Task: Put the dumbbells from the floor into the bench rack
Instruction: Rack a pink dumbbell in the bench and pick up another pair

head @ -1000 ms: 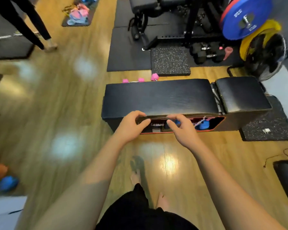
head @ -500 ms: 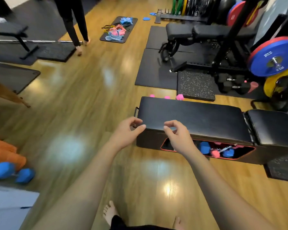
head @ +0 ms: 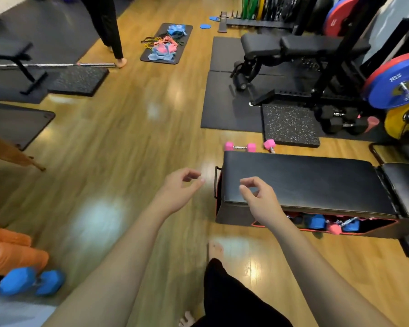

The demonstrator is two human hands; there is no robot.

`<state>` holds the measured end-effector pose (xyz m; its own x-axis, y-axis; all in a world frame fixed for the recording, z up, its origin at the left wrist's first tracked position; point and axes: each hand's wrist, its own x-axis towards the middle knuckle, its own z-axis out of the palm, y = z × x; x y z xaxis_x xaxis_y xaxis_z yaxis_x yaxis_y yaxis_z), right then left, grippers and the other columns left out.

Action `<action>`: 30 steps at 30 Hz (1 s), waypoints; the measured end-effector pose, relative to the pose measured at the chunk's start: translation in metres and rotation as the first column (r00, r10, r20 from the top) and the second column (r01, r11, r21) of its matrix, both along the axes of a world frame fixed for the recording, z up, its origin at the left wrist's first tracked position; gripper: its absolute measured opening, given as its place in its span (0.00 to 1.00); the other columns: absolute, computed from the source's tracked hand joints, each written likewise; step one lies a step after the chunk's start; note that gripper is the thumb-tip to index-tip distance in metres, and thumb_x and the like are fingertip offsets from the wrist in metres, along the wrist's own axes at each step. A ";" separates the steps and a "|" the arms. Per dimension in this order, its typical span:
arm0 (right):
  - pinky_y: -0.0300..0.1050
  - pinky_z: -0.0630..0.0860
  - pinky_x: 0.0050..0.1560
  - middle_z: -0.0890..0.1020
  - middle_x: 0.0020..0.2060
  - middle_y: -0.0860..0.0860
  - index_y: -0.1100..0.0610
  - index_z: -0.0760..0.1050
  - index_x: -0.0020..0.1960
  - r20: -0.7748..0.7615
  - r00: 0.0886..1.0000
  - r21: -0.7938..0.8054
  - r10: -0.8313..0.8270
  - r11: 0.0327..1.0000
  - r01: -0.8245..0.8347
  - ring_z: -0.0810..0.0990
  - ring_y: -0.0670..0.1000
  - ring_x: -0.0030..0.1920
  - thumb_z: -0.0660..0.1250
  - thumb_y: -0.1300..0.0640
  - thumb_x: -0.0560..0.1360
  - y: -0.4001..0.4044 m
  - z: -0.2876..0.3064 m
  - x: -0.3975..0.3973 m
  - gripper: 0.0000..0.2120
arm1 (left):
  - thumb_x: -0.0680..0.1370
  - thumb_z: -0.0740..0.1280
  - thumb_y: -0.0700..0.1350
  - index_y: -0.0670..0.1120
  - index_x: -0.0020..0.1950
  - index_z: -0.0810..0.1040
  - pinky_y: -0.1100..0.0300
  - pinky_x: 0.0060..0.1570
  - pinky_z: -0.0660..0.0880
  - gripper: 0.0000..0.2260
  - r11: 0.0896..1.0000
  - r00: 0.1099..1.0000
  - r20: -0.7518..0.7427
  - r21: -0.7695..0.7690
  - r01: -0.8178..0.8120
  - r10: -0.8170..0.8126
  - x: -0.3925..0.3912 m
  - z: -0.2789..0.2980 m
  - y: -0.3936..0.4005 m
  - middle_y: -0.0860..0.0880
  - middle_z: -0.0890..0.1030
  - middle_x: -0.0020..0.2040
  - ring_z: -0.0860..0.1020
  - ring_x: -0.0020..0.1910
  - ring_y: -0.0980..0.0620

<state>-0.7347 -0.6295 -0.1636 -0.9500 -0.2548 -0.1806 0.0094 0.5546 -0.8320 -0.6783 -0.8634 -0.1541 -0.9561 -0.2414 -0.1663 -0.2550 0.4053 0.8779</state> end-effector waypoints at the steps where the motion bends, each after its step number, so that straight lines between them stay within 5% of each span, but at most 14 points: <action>1: 0.41 0.74 0.43 0.78 0.50 0.40 0.47 0.75 0.58 0.017 1.000 -0.003 -0.004 1.000 0.004 0.78 0.48 0.42 0.62 0.49 0.79 -0.007 -0.003 -0.010 0.09 | 0.76 0.69 0.54 0.55 0.51 0.80 0.57 0.55 0.75 0.07 1.000 1.000 0.012 0.007 0.008 -0.008 -0.010 -0.003 -0.007 0.57 0.82 0.51 0.79 0.54 0.58; 11: 0.40 0.75 0.48 0.80 0.48 0.43 0.50 0.77 0.54 0.146 0.989 -0.111 -0.002 0.994 0.018 0.80 0.47 0.48 0.64 0.53 0.79 -0.110 -0.031 -0.163 0.06 | 0.77 0.68 0.51 0.53 0.52 0.80 0.62 0.46 0.74 0.05 0.999 0.992 0.124 0.030 0.014 -0.018 -0.165 -0.006 -0.093 0.57 0.81 0.48 0.79 0.48 0.59; 15: 0.32 0.71 0.38 0.80 0.42 0.46 0.51 0.77 0.53 0.101 0.993 -0.126 -0.060 0.989 0.072 0.75 0.41 0.35 0.65 0.54 0.78 -0.147 -0.026 -0.232 0.05 | 0.77 0.69 0.49 0.57 0.47 0.79 0.62 0.42 0.73 0.02 0.999 0.996 0.090 0.035 0.018 -0.021 -0.244 -0.004 -0.121 0.54 0.82 0.45 0.78 0.44 0.56; 20: 0.46 0.76 0.38 0.78 0.36 0.48 0.50 0.76 0.52 0.101 0.982 -0.161 -0.160 0.971 0.175 0.74 0.46 0.33 0.64 0.56 0.78 -0.184 -0.032 -0.307 0.04 | 0.77 0.69 0.48 0.53 0.49 0.81 0.64 0.44 0.75 0.02 0.996 0.994 0.080 0.060 0.073 -0.078 -0.327 -0.001 -0.152 0.53 0.82 0.45 0.77 0.42 0.59; 26: 0.31 0.67 0.33 0.78 0.38 0.47 0.51 0.76 0.52 0.072 0.956 -0.150 -0.283 0.945 0.291 0.71 0.40 0.30 0.64 0.57 0.78 -0.236 -0.052 -0.386 0.04 | 0.78 0.69 0.46 0.48 0.51 0.81 0.75 0.40 0.72 0.04 0.984 0.983 0.053 0.045 0.173 -0.175 -0.440 -0.014 -0.215 0.53 0.81 0.45 0.75 0.39 0.63; 30: 0.30 0.68 0.33 0.80 0.44 0.51 0.54 0.76 0.52 0.080 0.912 -0.162 -0.403 0.897 0.410 0.74 0.45 0.34 0.64 0.57 0.78 -0.273 -0.054 -0.443 0.04 | 0.78 0.69 0.46 0.49 0.51 0.80 0.71 0.39 0.72 0.04 0.948 0.946 0.058 0.045 0.315 -0.318 -0.525 -0.020 -0.247 0.55 0.80 0.44 0.75 0.38 0.60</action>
